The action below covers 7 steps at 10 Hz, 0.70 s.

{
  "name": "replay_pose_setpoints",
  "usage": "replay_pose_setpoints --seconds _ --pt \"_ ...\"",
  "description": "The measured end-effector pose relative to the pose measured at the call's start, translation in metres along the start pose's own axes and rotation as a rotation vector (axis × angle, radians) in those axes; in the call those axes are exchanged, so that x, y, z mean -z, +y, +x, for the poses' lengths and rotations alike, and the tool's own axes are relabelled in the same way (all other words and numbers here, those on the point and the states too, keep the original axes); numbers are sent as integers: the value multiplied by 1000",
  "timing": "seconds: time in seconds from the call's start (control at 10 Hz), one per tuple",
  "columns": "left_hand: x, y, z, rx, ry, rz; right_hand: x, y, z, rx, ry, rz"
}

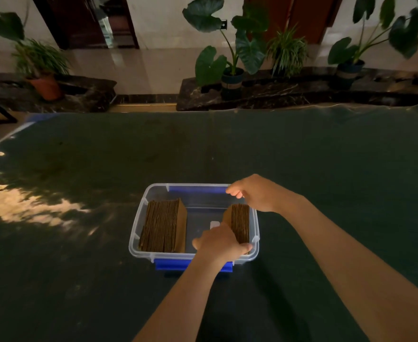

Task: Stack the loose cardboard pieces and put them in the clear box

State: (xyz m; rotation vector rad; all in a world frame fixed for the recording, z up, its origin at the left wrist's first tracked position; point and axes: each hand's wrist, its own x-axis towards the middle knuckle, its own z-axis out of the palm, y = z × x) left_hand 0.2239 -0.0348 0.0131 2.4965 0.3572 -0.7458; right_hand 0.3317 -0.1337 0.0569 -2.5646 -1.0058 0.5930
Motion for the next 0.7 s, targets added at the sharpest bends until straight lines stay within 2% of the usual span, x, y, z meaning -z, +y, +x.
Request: replay_pose_setpoints --seconds 0.1,0.3,0.4,0.5,0.6,0.7 --pt "-1 -3 1 -4 20 51 3 7 -12 5 107 98" --pt "2 -6 -3 -24 54 81 6 15 -28 -45 210 238" --pt "17 -5 -16 -72 189 -4 10 19 -46 -63 295 402" --pt "39 0 -29 -97 357 -200 19 18 -61 -82 297 650" --pt "101 1 -59 -268 12 -764 58 9 -81 -115 69 955" --pt "135 -2 -91 -475 -353 -742 86 -3 -95 -154 -112 737"
